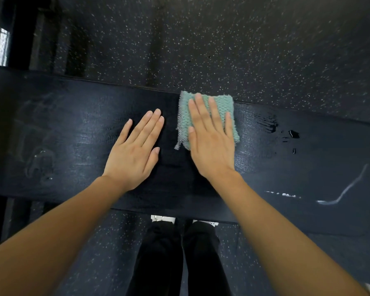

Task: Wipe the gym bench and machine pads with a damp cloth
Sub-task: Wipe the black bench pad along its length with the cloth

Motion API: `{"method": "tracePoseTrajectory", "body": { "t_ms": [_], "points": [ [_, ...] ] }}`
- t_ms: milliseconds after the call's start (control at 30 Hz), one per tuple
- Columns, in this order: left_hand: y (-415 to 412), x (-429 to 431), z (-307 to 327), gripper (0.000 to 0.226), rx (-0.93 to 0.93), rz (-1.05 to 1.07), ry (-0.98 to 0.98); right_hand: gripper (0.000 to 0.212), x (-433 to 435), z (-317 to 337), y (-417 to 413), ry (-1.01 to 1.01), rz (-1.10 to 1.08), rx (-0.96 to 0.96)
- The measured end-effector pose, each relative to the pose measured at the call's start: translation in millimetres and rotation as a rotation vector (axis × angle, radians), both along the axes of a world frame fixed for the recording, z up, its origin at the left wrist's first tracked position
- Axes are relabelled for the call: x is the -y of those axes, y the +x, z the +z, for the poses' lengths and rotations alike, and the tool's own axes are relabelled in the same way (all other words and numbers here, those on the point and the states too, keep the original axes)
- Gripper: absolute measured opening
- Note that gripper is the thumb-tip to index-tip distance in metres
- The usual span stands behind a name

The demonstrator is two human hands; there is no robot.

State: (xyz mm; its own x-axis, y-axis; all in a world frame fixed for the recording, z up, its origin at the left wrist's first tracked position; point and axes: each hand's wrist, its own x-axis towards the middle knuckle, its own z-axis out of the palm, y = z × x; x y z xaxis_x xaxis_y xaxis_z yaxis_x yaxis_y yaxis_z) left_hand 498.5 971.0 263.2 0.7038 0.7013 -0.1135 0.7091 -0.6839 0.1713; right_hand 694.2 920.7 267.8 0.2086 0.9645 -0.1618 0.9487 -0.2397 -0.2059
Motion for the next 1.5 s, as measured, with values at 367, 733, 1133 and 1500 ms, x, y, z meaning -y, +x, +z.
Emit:
{"method": "tracePoseTrajectory", "body": {
  "t_ms": [367,733,1133,1500],
  "points": [
    [-0.3,0.4,-0.6,0.060,0.009,-0.005,-0.008,0.057,44.8,3.1,64.5,-0.012,-0.361,-0.027],
    [-0.4,-0.8,-2.2,0.060,0.026,-0.016,-0.011,0.057,42.3,1.0,-42.4,-0.006,-0.084,-0.021],
    [-3.6,1.8,-2.7,0.060,0.029,-0.027,-0.005,0.055,126.2,4.3,44.1,-0.068,-0.292,0.014],
    [-9.2,9.0,-4.0,0.060,0.024,-0.078,-0.001,0.057,101.3,1.9,-61.2,-0.030,-0.314,-0.026]
  ]
}}
